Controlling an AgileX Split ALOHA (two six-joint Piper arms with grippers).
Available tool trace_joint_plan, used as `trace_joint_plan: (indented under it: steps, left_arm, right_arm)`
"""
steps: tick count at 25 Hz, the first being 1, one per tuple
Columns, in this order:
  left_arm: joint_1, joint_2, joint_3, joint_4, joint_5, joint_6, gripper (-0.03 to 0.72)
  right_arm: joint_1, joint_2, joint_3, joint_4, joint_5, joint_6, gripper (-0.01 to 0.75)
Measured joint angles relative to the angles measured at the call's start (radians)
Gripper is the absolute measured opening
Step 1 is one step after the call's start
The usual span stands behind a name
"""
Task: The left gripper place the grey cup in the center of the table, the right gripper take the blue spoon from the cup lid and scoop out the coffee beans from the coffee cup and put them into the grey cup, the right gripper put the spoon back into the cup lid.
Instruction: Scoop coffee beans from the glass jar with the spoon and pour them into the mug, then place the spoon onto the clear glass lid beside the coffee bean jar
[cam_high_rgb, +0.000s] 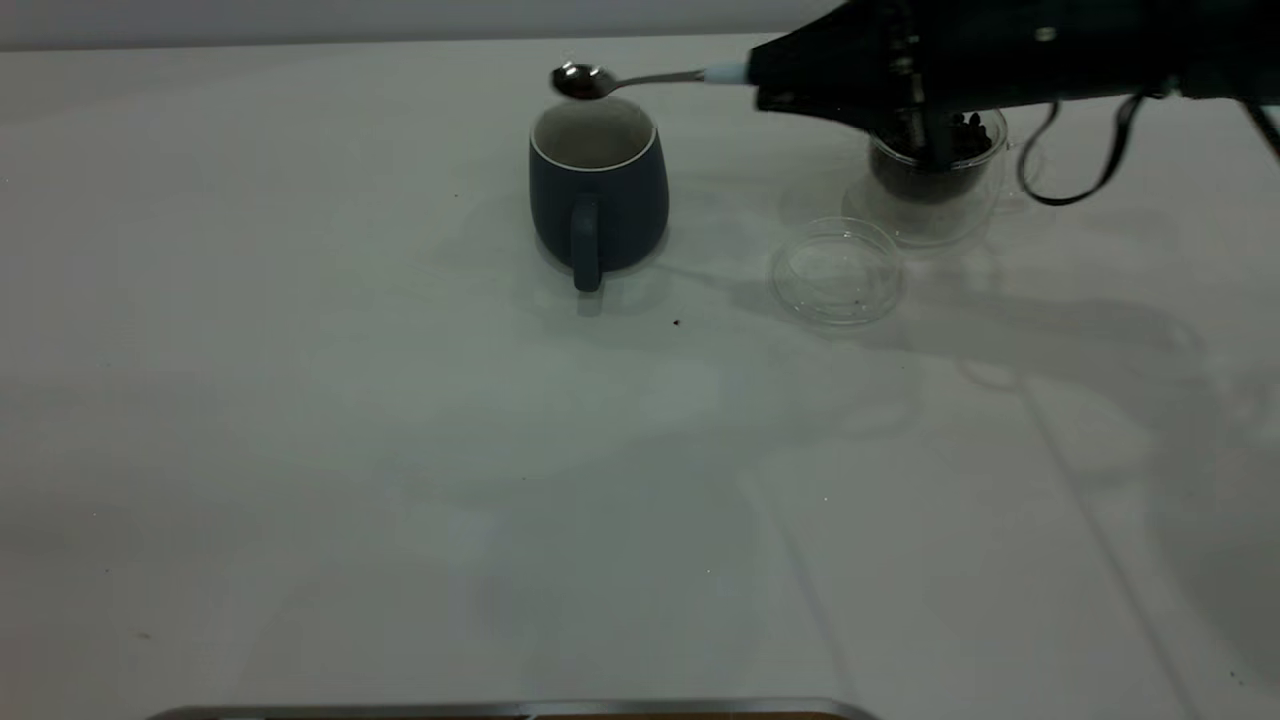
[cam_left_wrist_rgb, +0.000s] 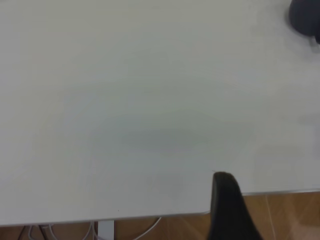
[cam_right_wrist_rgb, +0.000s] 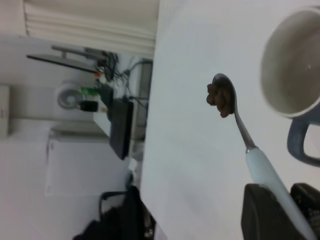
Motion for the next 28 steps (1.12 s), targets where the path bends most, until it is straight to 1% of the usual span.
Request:
trace_joint_plan:
  steps: [4, 6, 9, 11, 14, 17, 21, 24, 26, 28]
  left_arm:
    - [0.0, 0.0, 0.0, 0.0, 0.0, 0.0, 0.495]
    - [0.0, 0.0, 0.0, 0.0, 0.0, 0.0, 0.495]
    - [0.0, 0.0, 0.0, 0.0, 0.0, 0.0, 0.495]
    - [0.0, 0.0, 0.0, 0.0, 0.0, 0.0, 0.495]
    - [0.0, 0.0, 0.0, 0.0, 0.0, 0.0, 0.495]
    - [0.0, 0.0, 0.0, 0.0, 0.0, 0.0, 0.495]
    - [0.0, 0.0, 0.0, 0.0, 0.0, 0.0, 0.495]
    - [0.0, 0.0, 0.0, 0.0, 0.0, 0.0, 0.495]
    - [0.0, 0.0, 0.0, 0.0, 0.0, 0.0, 0.495]
    - [0.0, 0.0, 0.0, 0.0, 0.0, 0.0, 0.495]
  right_arm:
    - [0.019, 0.0, -0.017, -0.002, -0.108, -0.062, 0.111]
    - [0.019, 0.0, -0.023, -0.002, -0.153, -0.131, 0.111]
    - [0.018, 0.001, -0.037, -0.002, -0.183, -0.264, 0.111]
    - [0.018, 0.001, -0.049, -0.001, -0.18, -0.382, 0.111]
    - [0.018, 0.0, -0.054, 0.001, -0.131, -0.616, 0.111]
    - [0.018, -0.005, -0.055, -0.001, -0.092, -0.736, 0.111]
    - [0.018, -0.039, -0.055, -0.006, -0.1, -0.766, 0.111]
    - [0.013, -0.08, -0.036, -0.008, -0.099, -0.726, 0.111]
    - [-0.009, -0.118, 0.001, -0.008, -0.074, -0.694, 0.111]
    - [-0.052, -0.159, 0.063, -0.007, -0.027, -0.644, 0.111]
